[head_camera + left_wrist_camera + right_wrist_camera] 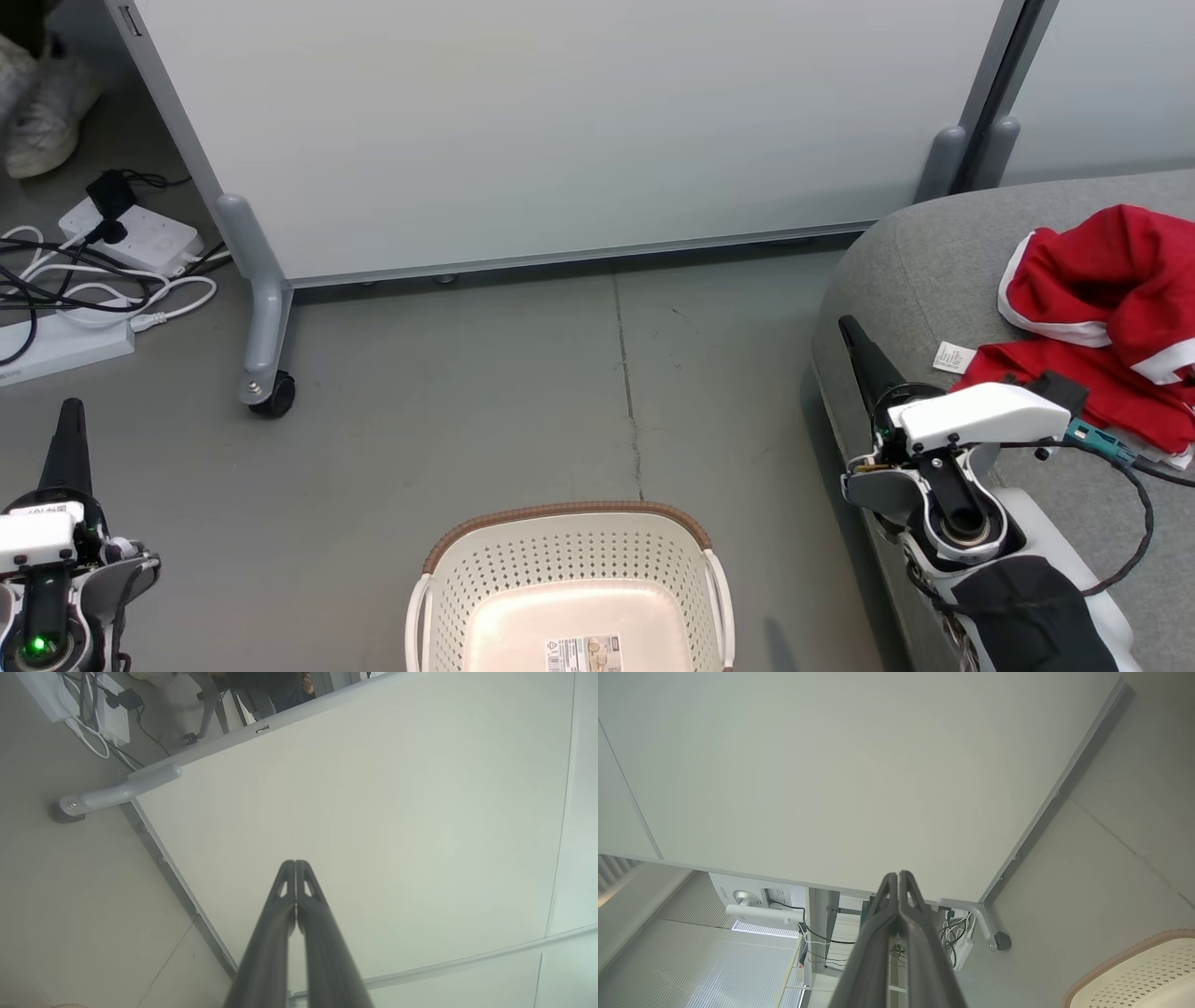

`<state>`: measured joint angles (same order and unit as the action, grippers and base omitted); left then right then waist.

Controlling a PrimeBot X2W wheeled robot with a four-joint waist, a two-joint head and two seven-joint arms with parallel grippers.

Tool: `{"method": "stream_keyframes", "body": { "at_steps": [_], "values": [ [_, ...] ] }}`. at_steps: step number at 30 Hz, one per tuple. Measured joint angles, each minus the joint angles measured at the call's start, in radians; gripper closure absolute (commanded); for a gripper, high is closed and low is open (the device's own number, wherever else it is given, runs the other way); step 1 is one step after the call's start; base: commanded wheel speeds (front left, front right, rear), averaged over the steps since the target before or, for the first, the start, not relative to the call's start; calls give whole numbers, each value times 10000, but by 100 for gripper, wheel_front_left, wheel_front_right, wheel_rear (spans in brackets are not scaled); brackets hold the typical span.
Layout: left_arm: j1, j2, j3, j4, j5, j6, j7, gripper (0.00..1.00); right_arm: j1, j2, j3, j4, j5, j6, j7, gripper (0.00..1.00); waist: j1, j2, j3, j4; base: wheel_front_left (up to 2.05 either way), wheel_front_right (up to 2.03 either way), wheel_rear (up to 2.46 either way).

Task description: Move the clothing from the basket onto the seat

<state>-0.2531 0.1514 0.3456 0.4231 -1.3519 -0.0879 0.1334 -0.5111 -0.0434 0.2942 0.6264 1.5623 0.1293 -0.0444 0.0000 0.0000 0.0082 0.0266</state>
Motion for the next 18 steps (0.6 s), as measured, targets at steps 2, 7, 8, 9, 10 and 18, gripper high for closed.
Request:
{"method": "stream_keyframes", "body": {
  "at_steps": [2, 7, 8, 9, 10, 18],
  "values": [
    [-28, -17, 79, 31, -128, -8, 71, 100, -83, -4, 31, 67, 163, 0, 0, 100, 0, 0, 10, -13, 0, 0, 0],
    [-171, -58, 268, 125, -435, -96, 184, 100, -302, -10, 107, 255, 617, 0, 0, 100, 0, 0, 34, -44, 0, 0, 0],
    [-218, -63, 301, 134, -525, -119, 207, 100, -346, -10, 125, 278, 700, 0, -2, 100, 0, 0, 39, -50, 0, 0, 0],
    [-230, -71, 330, 142, -600, -125, 224, 100, -382, -8, 140, 307, 773, 0, -2, 100, 0, 0, 44, -56, 0, 0, 0],
    [-230, -82, 372, 167, -665, -140, 249, 100, -407, -10, 157, 337, 859, 0, -2, 100, 0, 0, 49, -63, 0, 0, 0],
    [-430, -138, 642, 309, -1149, -253, 422, 100, -728, -15, 320, 600, 1509, 0, -2, 100, 0, 0, 87, -113, 0, 0, 0]
  ]
}}
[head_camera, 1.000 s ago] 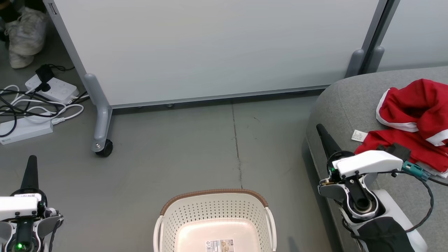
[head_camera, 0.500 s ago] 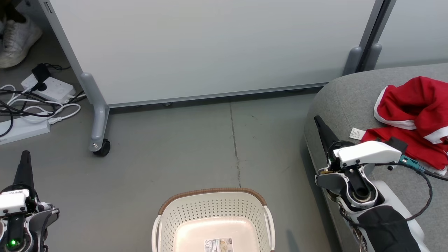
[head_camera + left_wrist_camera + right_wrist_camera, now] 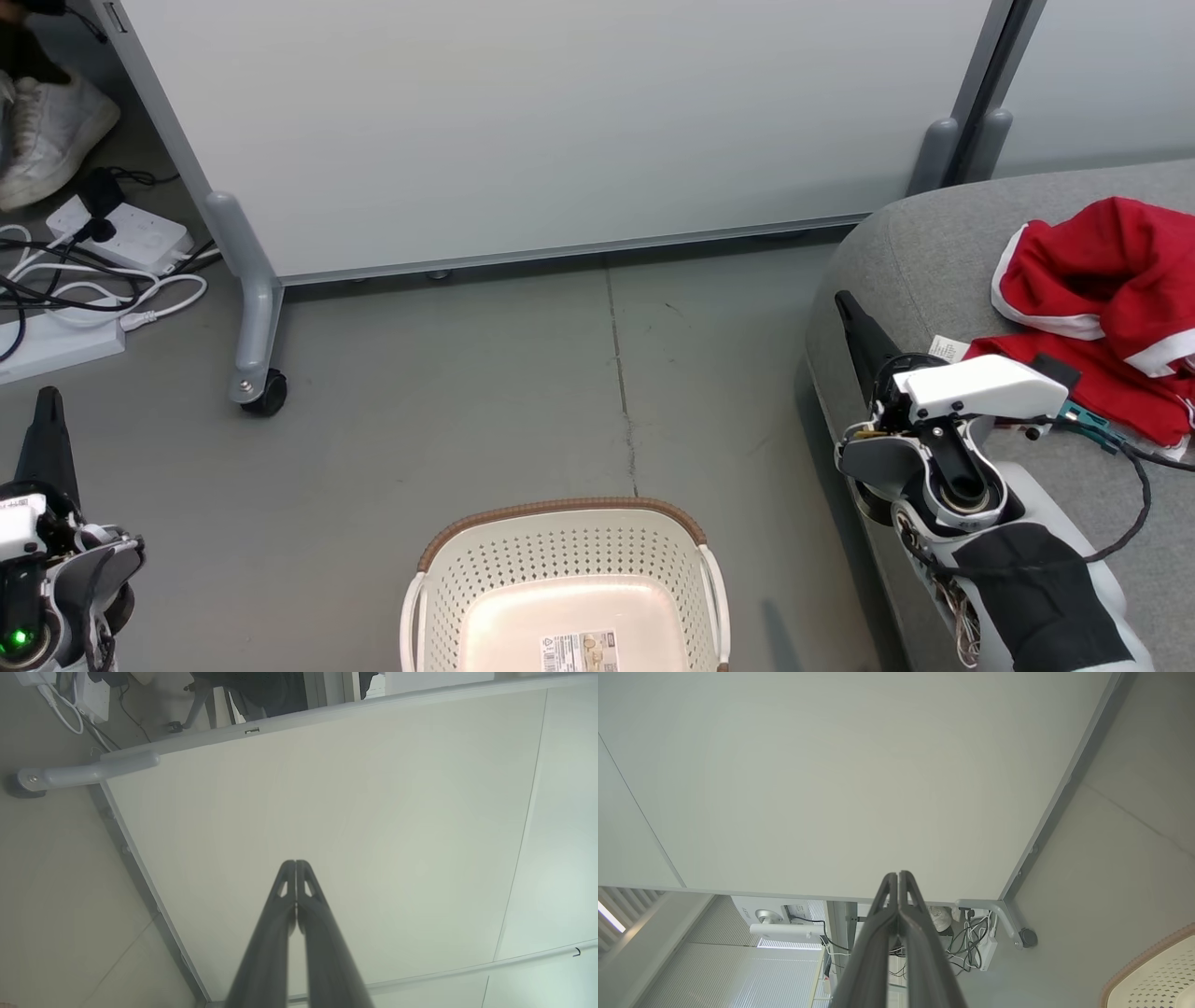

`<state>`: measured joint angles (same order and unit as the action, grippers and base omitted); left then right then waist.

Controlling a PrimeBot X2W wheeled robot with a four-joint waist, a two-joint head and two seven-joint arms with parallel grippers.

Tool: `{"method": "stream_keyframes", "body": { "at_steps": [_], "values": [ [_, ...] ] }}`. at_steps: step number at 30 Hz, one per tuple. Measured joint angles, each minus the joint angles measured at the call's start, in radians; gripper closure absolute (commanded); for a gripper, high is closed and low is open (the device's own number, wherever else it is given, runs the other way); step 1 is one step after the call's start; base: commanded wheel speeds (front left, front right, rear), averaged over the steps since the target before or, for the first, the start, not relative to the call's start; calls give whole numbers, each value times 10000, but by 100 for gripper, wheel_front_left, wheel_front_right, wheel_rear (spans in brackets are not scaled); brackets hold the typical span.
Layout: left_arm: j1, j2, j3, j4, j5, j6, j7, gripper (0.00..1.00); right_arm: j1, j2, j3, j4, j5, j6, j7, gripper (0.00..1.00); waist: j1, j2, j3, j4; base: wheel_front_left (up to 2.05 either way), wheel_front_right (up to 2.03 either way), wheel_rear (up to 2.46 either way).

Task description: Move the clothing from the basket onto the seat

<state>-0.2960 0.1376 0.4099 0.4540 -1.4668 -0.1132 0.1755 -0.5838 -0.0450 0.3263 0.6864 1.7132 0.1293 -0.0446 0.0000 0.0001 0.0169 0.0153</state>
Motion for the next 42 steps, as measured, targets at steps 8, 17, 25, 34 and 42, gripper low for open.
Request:
{"method": "stream_keyframes", "body": {
  "at_steps": [8, 17, 25, 34, 42],
  "values": [
    [-191, -73, 267, 119, -451, -88, 169, 100, -288, -4, 109, 207, 621, 0, 0, 100, 0, 0, 38, -50, 0, 0, 0],
    [-355, -142, 477, 228, -857, -165, 297, 100, -528, -8, 226, 418, 1124, 0, 0, 100, 0, 0, 71, -92, 0, 0, 0],
    [-355, -142, 476, 232, -857, -165, 295, 100, -528, -8, 230, 420, 1124, 0, -2, 100, 0, 0, 71, -92, 0, 0, 0],
    [-355, -142, 474, 232, -859, -165, 293, 100, -528, -8, 228, 420, 1126, 0, 0, 100, 0, 0, 71, -92, 0, 0, 0],
    [-355, -140, 470, 232, -861, -165, 293, 100, -528, -8, 230, 420, 1126, 0, -2, 100, 0, 0, 71, -92, 0, 0, 0]
  ]
}}
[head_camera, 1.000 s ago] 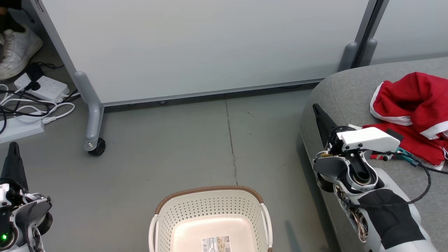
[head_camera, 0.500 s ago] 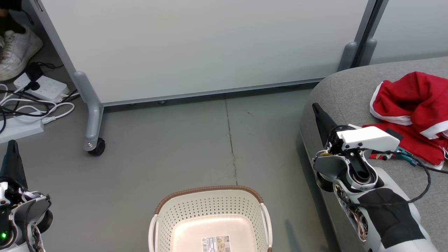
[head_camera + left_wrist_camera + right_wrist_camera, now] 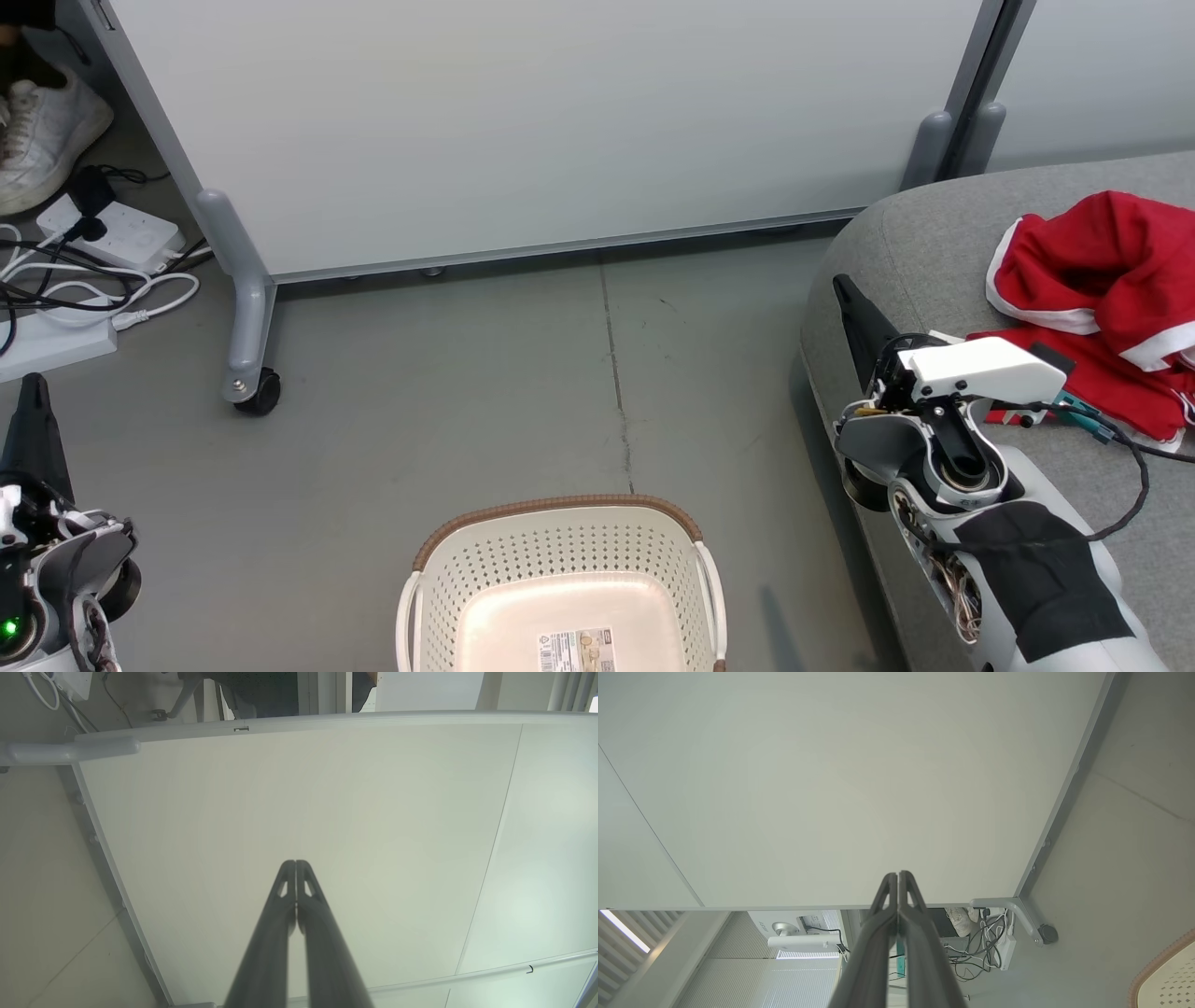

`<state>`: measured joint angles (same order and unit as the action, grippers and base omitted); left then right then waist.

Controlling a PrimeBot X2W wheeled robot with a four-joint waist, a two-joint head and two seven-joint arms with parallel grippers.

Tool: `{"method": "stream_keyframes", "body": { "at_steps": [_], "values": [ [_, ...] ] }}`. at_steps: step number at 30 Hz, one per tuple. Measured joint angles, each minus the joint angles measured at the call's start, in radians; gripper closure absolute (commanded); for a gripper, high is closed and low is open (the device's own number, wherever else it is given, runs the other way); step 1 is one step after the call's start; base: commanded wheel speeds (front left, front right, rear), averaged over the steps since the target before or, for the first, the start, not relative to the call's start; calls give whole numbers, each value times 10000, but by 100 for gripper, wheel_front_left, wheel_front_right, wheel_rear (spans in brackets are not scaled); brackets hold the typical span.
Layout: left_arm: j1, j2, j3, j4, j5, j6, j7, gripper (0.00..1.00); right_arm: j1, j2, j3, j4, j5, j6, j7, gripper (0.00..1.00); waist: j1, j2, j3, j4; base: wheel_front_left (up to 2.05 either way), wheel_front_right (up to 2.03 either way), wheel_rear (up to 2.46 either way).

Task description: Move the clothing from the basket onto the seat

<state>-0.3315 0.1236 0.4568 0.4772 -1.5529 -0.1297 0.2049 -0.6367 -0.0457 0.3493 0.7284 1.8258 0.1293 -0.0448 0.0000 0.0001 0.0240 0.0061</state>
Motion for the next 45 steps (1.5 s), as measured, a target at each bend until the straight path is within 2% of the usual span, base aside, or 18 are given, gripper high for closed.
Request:
{"method": "stream_keyframes", "body": {
  "at_steps": [45],
  "values": [
    [0, 12, -29, 0, -58, 0, -27, 100, 0, 0, 0, 0, 0, 0, 2, 100, 0, 0, 0, 0, 0, 0, 0]
  ]
}}
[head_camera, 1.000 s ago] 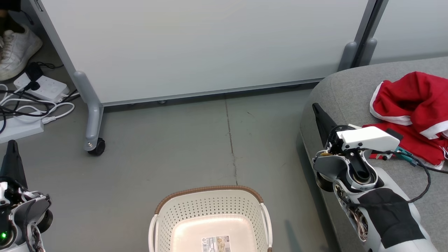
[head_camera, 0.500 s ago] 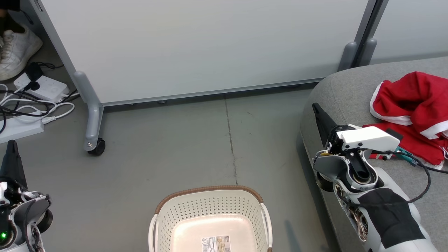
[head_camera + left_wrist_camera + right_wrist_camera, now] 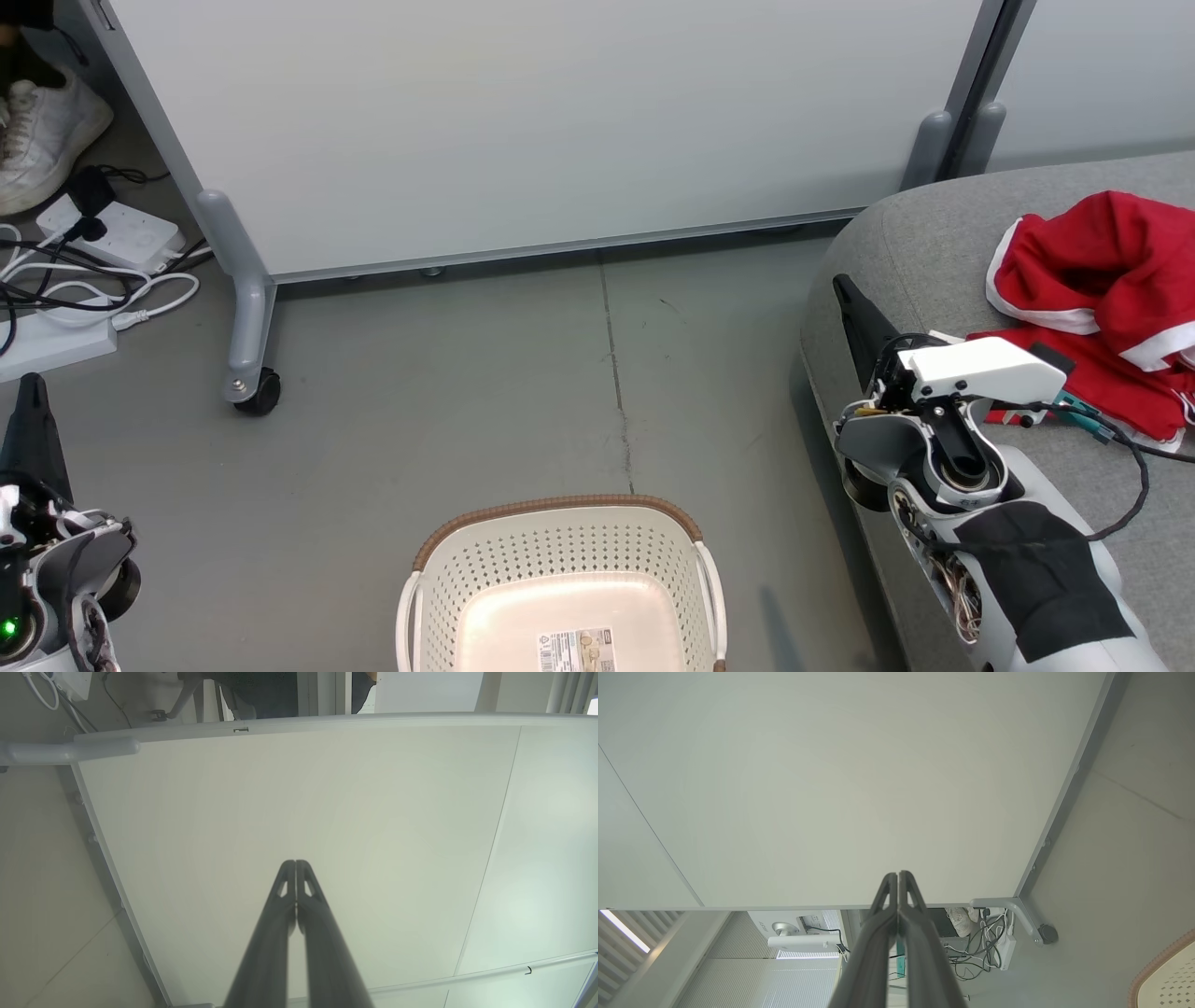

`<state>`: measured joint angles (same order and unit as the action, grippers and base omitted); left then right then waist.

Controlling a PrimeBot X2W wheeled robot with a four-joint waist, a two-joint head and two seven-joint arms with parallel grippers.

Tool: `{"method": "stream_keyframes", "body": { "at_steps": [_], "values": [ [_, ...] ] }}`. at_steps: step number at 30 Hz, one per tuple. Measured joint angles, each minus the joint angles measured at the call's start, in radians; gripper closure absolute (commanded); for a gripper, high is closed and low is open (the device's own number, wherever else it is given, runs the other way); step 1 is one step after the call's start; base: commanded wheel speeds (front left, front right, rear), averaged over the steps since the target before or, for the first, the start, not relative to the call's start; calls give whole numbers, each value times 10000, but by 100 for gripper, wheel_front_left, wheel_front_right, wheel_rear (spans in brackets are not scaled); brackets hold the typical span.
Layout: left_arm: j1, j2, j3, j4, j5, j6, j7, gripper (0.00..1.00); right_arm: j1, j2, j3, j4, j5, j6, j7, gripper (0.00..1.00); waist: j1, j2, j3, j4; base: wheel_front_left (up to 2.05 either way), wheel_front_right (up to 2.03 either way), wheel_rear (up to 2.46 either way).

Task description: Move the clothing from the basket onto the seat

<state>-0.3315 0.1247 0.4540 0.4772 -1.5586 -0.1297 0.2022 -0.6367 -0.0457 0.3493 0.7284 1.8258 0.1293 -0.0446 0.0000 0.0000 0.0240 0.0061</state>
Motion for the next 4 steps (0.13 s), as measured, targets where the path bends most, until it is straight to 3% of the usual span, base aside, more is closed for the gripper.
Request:
{"method": "stream_keyframes", "body": {
  "at_steps": [4],
  "values": [
    [0, 2, -2, 0, 0, 0, 0, 100, 0, 0, 0, 0, 0, 0, -2, 100, 0, 0, 0, 0, 0, 0, 0]
  ]
}}
